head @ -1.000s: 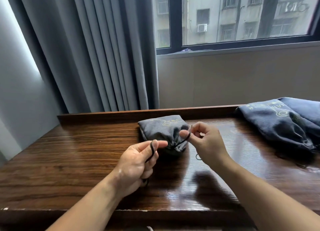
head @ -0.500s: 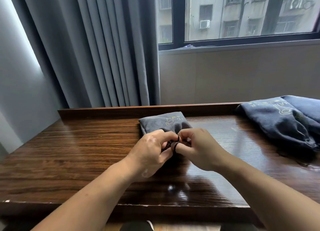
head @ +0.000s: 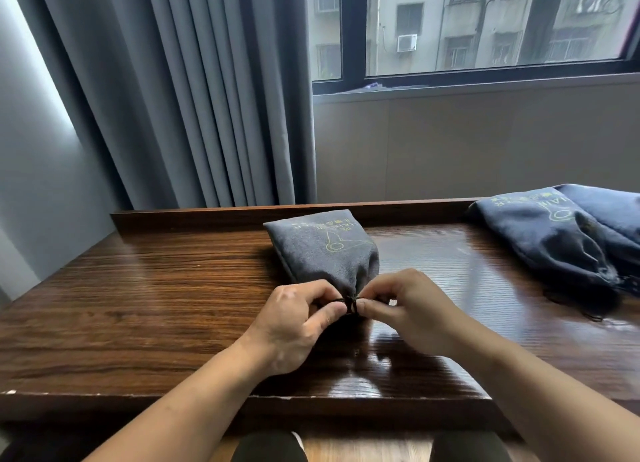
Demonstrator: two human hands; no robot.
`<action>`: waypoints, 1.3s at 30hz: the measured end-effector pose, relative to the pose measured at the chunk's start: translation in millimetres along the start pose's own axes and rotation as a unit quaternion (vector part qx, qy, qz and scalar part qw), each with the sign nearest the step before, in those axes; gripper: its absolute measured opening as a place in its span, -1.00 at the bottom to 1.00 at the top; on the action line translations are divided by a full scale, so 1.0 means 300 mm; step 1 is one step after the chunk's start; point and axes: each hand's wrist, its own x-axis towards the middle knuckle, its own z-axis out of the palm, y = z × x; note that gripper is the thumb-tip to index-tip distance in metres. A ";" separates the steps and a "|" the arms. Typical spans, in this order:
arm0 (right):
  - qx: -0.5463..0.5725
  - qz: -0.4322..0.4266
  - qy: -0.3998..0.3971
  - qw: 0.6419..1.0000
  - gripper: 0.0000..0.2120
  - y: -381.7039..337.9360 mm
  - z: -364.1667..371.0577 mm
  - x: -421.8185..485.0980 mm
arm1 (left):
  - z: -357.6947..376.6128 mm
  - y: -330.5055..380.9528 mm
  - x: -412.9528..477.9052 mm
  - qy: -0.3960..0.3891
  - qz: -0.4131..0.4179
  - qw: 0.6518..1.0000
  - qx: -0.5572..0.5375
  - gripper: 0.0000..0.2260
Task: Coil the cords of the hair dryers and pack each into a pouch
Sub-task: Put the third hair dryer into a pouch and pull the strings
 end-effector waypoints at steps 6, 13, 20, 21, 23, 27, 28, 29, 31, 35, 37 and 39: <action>-0.001 0.009 0.005 1.000 -0.86 0.106 -0.043 -0.034 | -0.064 -0.066 -0.026 -0.016 -0.066 0.995 0.067 -0.80; -0.202 -0.031 0.008 0.979 -0.71 0.173 -0.116 -0.054 | -0.091 -0.101 0.000 -0.048 -0.034 0.992 0.116 -0.82; -0.107 -0.006 0.057 0.993 -0.47 0.106 -0.116 -0.031 | -0.171 -0.089 0.094 0.064 -0.166 0.976 -0.125 -0.88; -0.097 -0.024 0.049 0.994 -0.37 0.072 -0.100 -0.006 | -0.171 -0.108 0.134 0.111 -0.193 0.973 -0.067 -0.79; -0.107 -0.037 0.012 0.994 -0.22 0.022 -0.058 0.050 | -0.130 -0.115 0.199 0.092 -0.253 0.961 0.069 -0.56; -0.144 -0.004 -0.037 0.989 -0.19 0.035 -0.010 0.083 | 0.012 -0.061 0.238 0.028 -0.286 0.957 0.050 -0.35; -0.141 0.001 -0.024 0.990 -0.22 0.048 -0.016 0.062 | 0.034 -0.046 0.238 0.029 -0.282 0.958 0.034 -0.32; -0.142 0.001 -0.009 0.990 -0.24 0.058 -0.028 0.034 | 0.056 -0.029 0.241 0.026 -0.278 0.960 0.025 -0.29; -0.157 0.007 0.016 0.988 -0.28 0.078 -0.059 -0.026 | 0.099 0.005 0.263 0.011 -0.265 0.964 0.008 -0.27; -0.189 0.061 0.042 0.979 -0.28 0.146 -0.211 -0.144 | 0.260 0.118 0.360 -0.037 -0.215 0.976 -0.027 -0.23; -0.216 0.097 0.050 0.970 -0.24 0.191 -0.312 -0.190 | 0.355 0.177 0.420 -0.062 -0.201 0.977 -0.037 -0.21; -0.245 0.128 0.057 0.959 -0.21 0.235 -0.400 -0.219 | 0.443 0.230 0.484 -0.073 -0.192 0.977 -0.056 -0.19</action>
